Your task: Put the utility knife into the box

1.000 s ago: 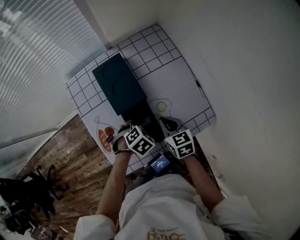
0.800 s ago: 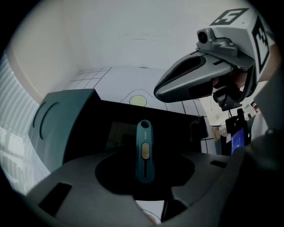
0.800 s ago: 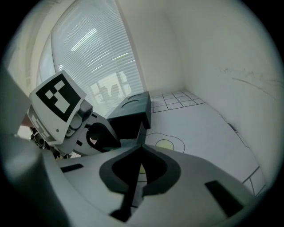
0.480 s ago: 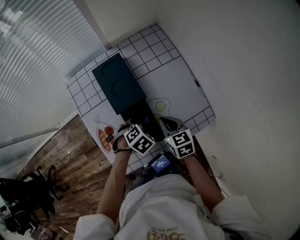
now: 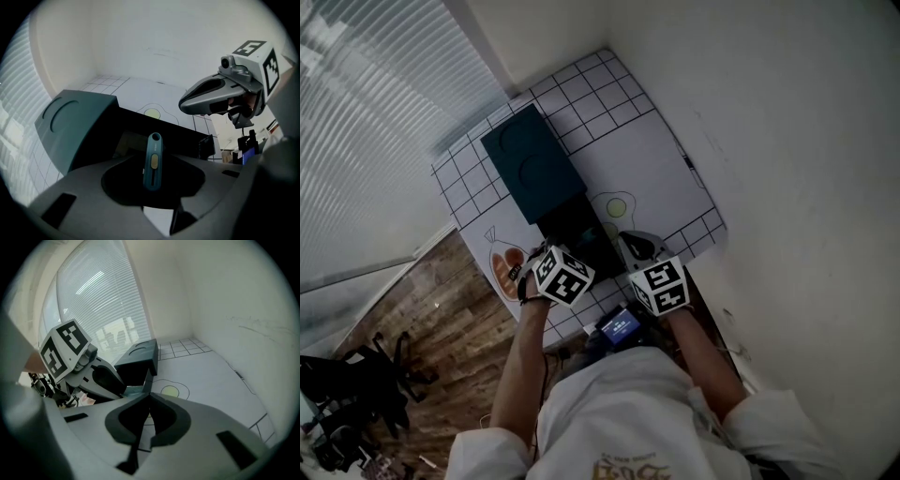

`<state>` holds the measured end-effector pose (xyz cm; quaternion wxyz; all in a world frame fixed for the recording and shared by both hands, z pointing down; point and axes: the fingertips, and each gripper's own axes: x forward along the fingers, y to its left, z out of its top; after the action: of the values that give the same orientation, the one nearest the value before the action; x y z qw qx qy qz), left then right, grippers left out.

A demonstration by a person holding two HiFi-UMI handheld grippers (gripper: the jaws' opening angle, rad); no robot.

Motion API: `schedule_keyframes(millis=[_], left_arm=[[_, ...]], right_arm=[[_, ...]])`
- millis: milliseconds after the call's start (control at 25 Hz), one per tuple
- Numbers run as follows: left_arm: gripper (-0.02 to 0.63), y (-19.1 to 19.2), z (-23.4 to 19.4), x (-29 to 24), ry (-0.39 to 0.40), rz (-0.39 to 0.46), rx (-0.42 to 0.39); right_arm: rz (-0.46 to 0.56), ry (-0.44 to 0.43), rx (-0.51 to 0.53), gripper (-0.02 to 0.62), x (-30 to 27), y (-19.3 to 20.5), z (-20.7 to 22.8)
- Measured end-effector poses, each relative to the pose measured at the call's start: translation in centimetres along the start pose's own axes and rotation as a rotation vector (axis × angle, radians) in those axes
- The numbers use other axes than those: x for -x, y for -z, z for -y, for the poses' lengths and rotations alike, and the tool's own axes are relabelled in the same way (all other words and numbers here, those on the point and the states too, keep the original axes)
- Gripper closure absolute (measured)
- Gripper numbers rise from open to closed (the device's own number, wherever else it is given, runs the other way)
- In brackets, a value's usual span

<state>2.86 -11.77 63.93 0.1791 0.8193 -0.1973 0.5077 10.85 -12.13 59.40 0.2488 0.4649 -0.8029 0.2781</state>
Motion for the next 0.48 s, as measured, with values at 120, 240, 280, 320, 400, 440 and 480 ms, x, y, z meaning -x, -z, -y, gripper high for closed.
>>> schedule_keyframes(millis=[120,240,280,320,400,440,480], left_arm=[[0.472,-0.3,-0.4,0.9,-0.027,0.067,-0.004],[0.471,-1.1,-1.1,2.3,-0.06,0.165,0.039],[0.478,-1.4,-1.3,2.8,-0.076,0.199,0.049],[0.494,-1.7,-1.5,3.4,-0.092,0.231,0.055],[0.499,-2.0,-1.6,4.2,-0.118,0.286,0.07],[0.499,-2.1,-1.6,4.6,-0.13,0.311,0.084],[0.5,-2.2,-1.7,5.1,-0.142,0.34,0.103]], right_arm=[[0.007,0.01,-0.005,0.589,0.7,0.3,0.1],[0.013,0.019,-0.007,0.589,1.3,0.6,0.1],[0.018,0.02,-0.007,0.589,1.5,0.6,0.0],[0.024,0.022,-0.006,0.589,1.8,0.6,-0.1],[0.036,0.026,-0.004,0.589,2.4,0.7,-0.4],[0.04,0.027,-0.002,0.589,2.6,0.7,-0.5],[0.044,0.029,0.0,0.589,2.9,0.7,-0.7]])
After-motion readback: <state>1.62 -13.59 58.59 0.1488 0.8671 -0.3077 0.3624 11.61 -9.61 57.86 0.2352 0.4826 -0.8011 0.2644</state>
